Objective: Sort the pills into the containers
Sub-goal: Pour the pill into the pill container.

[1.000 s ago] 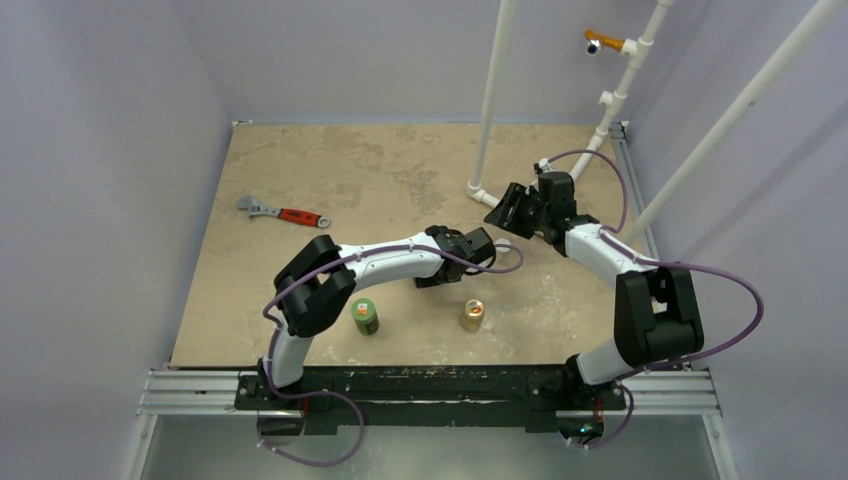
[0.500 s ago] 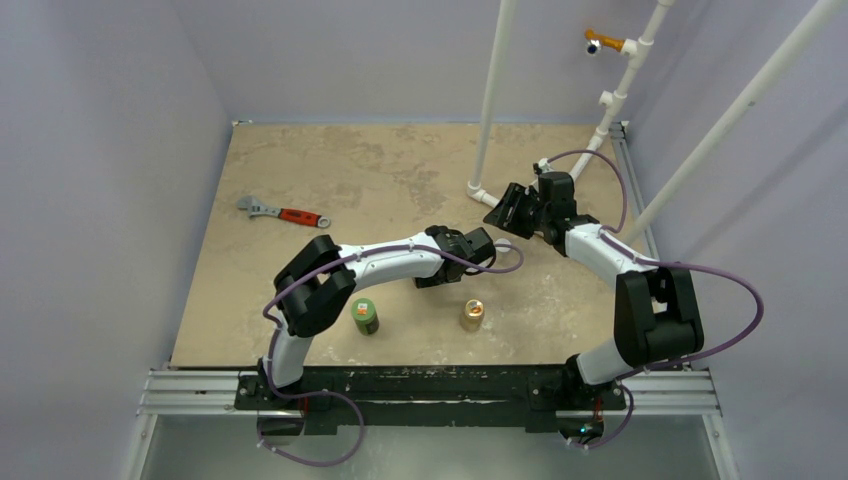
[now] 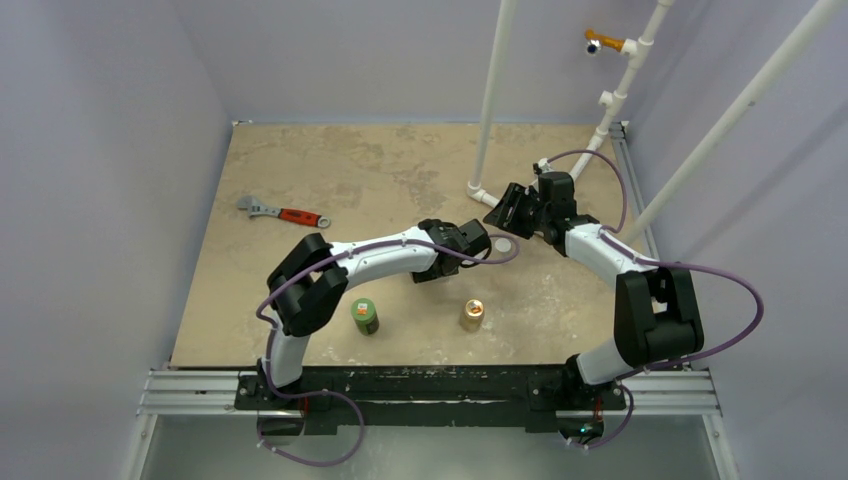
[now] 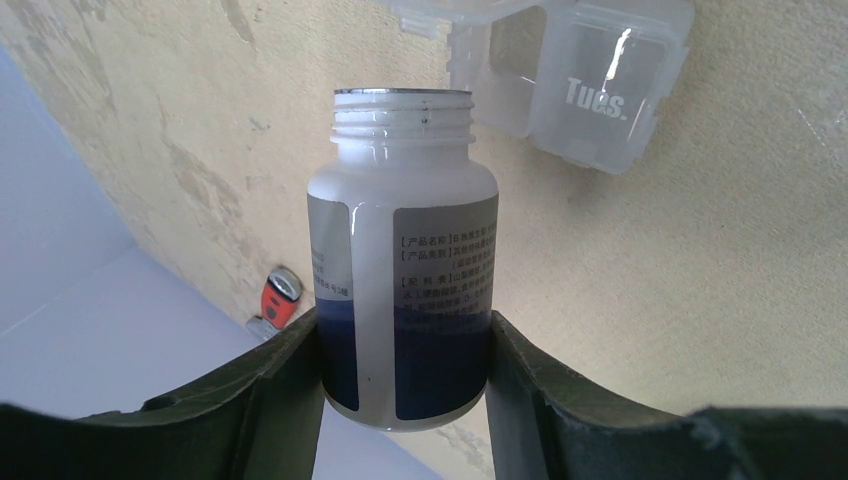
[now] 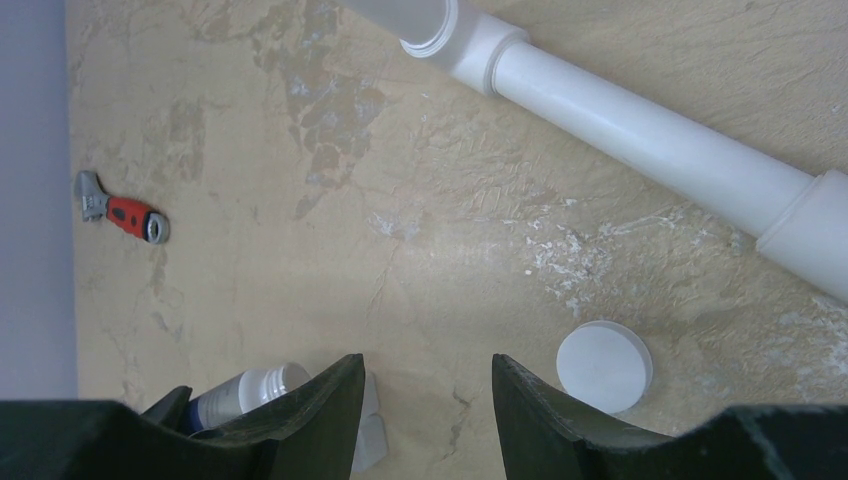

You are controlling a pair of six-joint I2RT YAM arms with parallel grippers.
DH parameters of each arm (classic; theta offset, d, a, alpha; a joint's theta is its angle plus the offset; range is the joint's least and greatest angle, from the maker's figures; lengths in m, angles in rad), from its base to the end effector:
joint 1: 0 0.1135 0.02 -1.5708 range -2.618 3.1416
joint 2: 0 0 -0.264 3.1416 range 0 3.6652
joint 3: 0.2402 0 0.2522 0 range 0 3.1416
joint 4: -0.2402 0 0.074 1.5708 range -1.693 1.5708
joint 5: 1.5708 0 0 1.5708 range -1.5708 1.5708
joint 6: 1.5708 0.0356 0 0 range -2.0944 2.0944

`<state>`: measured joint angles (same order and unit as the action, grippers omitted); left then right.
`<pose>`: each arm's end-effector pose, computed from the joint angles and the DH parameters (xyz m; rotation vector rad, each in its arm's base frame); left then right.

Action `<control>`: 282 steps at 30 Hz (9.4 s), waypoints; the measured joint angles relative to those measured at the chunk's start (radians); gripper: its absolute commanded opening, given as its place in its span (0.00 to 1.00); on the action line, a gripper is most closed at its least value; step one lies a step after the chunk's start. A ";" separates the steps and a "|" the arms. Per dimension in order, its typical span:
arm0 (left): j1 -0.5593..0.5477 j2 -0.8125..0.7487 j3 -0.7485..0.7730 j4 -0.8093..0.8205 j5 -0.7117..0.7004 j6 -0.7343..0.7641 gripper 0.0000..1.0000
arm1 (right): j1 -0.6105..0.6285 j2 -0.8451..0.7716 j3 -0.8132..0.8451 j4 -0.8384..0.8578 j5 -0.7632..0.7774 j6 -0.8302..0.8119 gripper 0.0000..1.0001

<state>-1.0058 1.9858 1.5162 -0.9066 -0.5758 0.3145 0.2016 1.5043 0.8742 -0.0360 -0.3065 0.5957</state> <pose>0.2263 -0.3208 0.1958 1.5892 2.1739 0.6609 0.3120 0.0747 0.2144 0.2820 2.2975 0.7640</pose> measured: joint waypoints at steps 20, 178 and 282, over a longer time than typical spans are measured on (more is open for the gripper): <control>-0.005 0.000 -0.029 0.001 0.048 -0.009 0.00 | 0.000 0.000 0.000 0.000 -0.001 0.000 0.50; 0.266 -0.062 -0.002 -0.011 0.665 -0.007 0.00 | 0.008 0.032 0.000 -0.008 -0.007 -0.021 0.50; 0.040 -0.037 -0.129 0.143 0.025 0.154 0.00 | 0.008 0.032 0.000 0.000 -0.026 -0.020 0.50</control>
<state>-0.9657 1.9484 1.3876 -0.7639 -0.5507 0.4686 0.2092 1.5368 0.8745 -0.0360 -0.3328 0.5755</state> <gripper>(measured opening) 0.517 0.503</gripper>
